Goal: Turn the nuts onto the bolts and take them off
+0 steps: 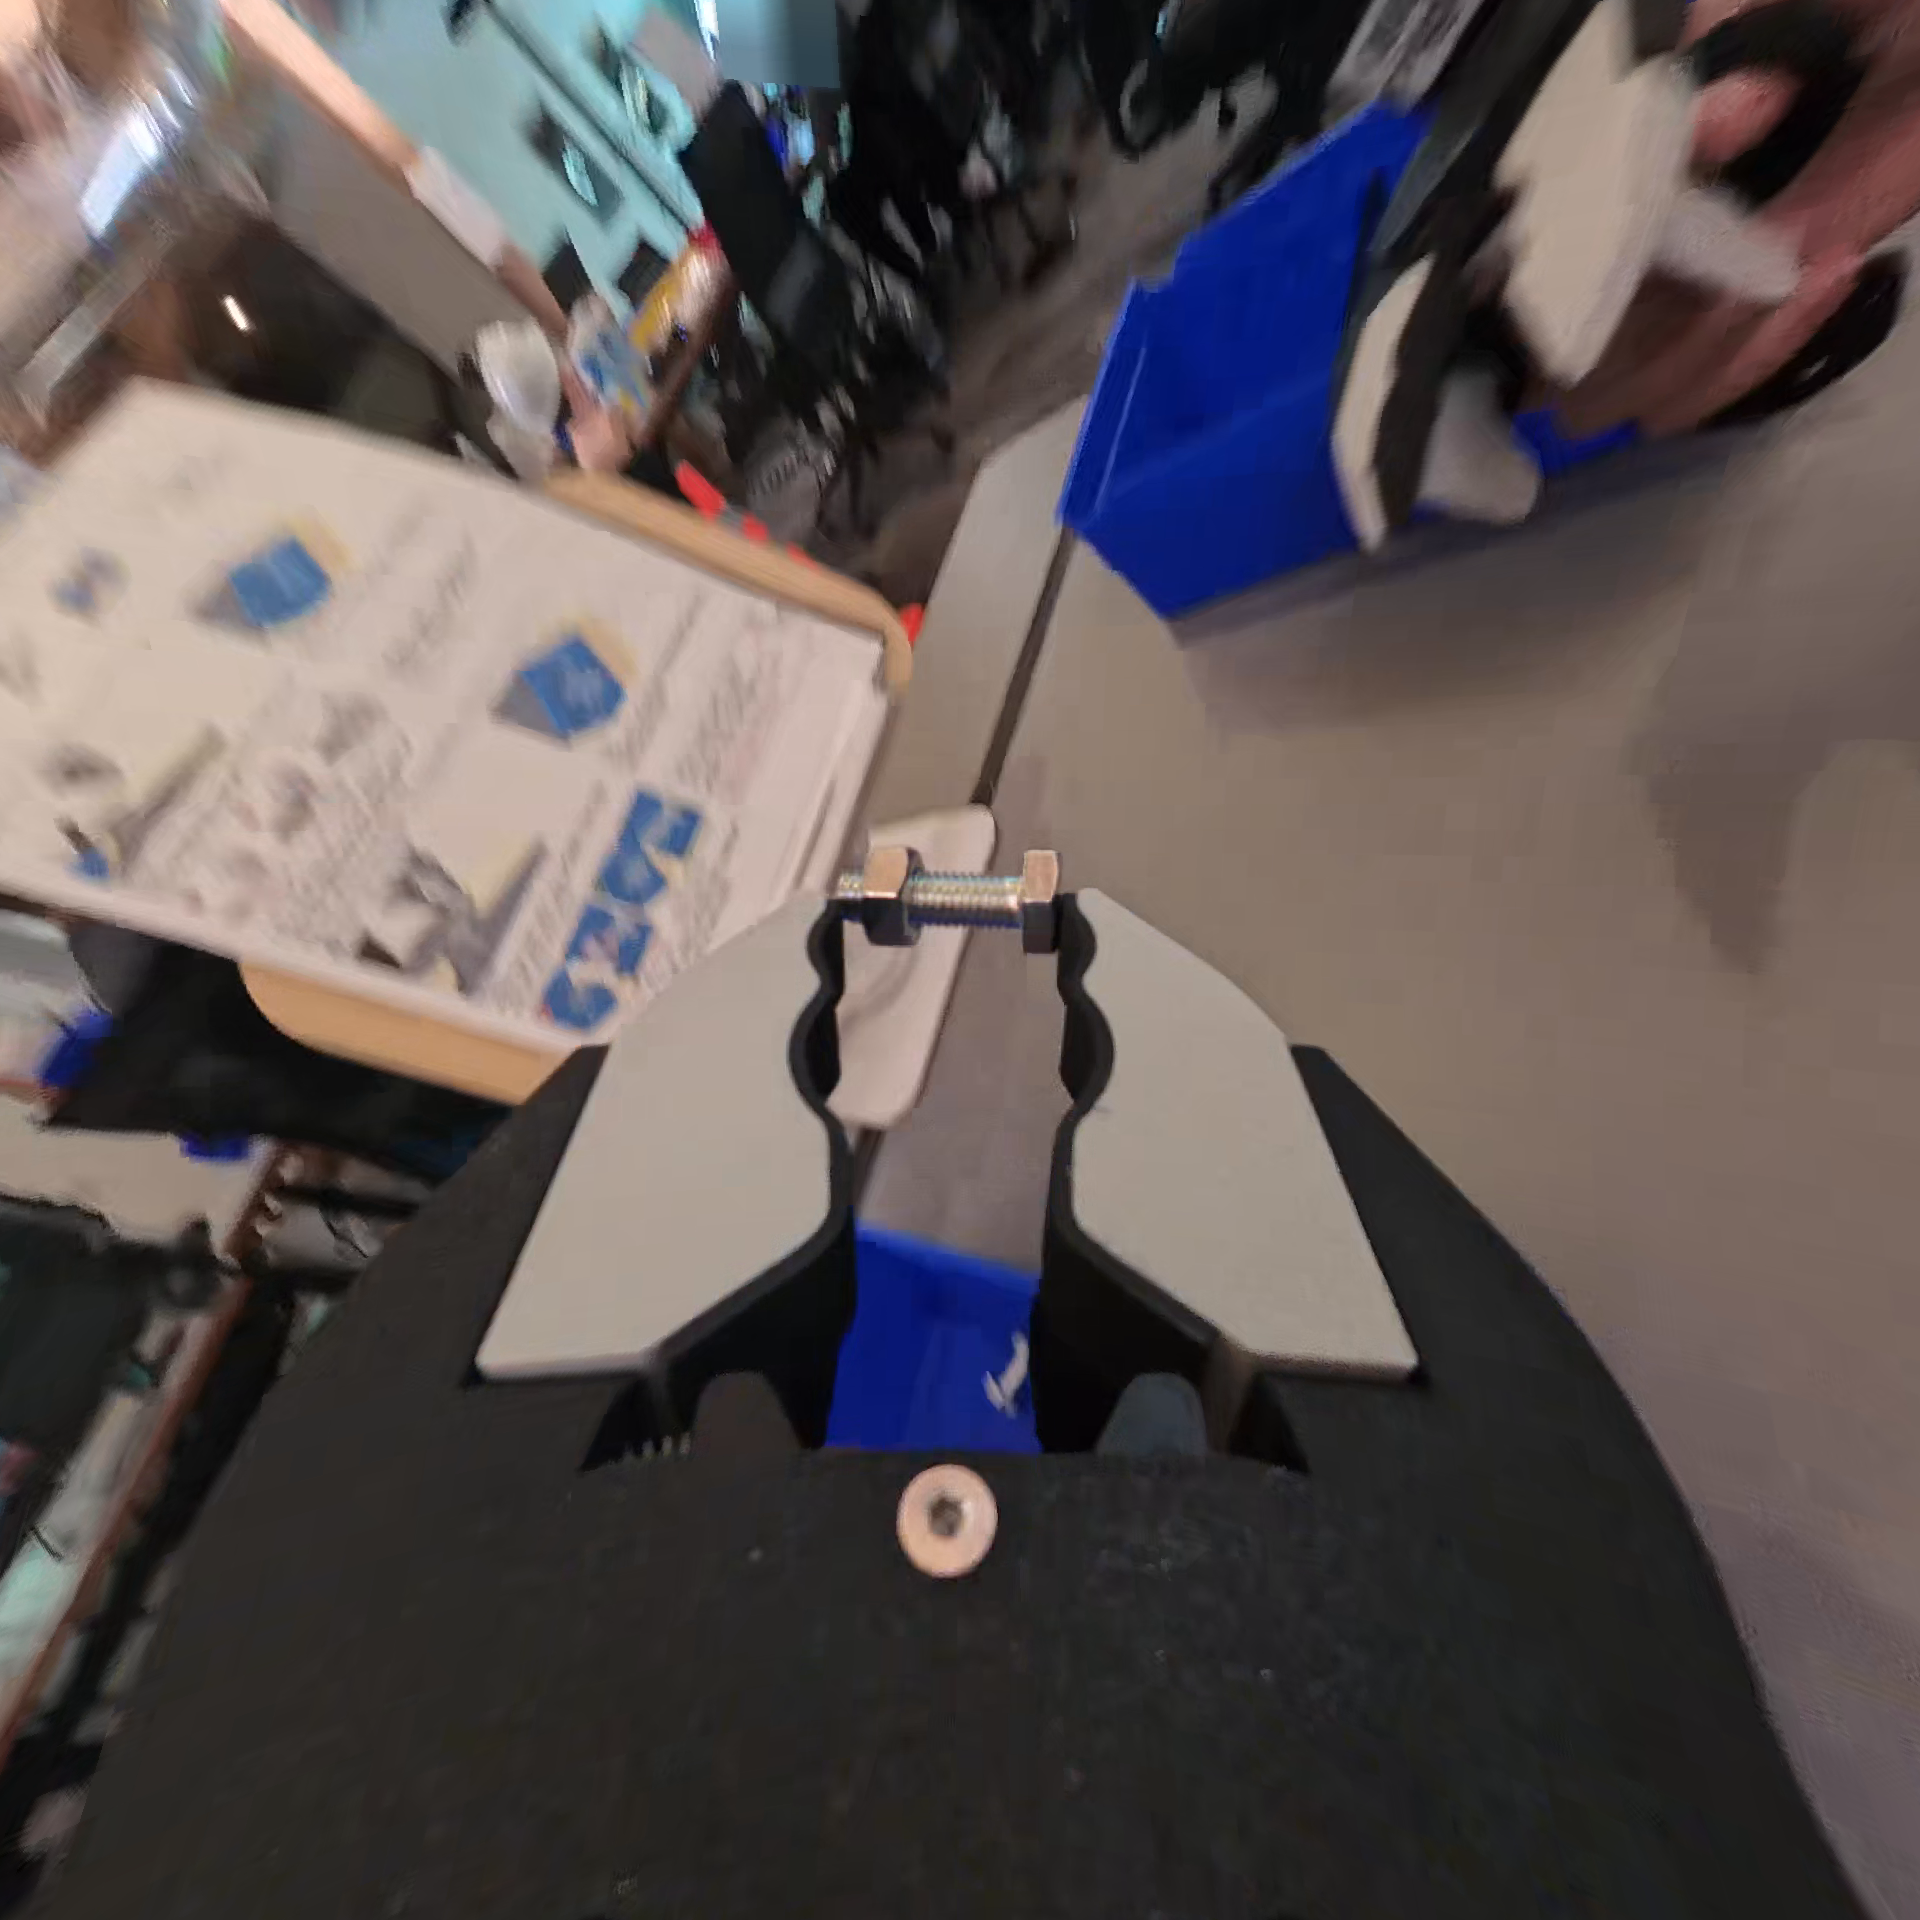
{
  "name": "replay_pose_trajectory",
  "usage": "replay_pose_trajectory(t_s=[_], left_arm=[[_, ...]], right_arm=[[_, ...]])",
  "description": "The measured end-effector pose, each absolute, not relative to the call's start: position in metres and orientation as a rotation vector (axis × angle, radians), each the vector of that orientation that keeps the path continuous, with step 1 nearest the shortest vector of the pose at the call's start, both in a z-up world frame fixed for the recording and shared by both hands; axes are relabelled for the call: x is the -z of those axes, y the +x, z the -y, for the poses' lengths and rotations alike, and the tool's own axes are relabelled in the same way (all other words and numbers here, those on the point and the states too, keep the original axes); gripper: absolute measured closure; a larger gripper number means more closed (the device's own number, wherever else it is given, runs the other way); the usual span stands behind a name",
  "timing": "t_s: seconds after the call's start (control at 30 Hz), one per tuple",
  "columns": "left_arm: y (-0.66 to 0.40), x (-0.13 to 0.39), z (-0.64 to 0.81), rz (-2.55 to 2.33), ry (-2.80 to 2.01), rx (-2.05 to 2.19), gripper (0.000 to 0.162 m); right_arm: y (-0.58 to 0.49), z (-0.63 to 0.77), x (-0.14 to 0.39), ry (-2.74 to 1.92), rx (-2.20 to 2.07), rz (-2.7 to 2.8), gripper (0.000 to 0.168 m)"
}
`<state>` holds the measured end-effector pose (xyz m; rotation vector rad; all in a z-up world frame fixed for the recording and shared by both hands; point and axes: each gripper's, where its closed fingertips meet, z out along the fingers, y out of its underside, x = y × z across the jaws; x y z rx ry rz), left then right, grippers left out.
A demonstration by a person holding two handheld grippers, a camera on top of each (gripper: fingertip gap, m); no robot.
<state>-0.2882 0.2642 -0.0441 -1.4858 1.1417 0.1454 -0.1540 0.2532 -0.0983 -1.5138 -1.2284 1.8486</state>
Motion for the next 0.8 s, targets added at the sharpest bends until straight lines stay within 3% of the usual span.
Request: replay_pose_trajectory(t_s=[0.23,0.5,0.8], left_arm=[[-0.204,0.020,-0.276,-1.220,-1.258,-0.203,0.124],[-0.176,0.032,-0.287,-1.284,-1.238,-0.212,0.124],[-0.176,0.048,-0.307,-1.274,-1.322,-0.276,0.123]], right_arm=[[-0.187,-0.256,0.038,-1.388,-2.139,1.212,0.129],[-0.184,-0.266,0.036,-1.300,-2.301,1.106,0.145],[-0.186,-0.277,0.050,-1.383,-2.263,1.099,0.150]])
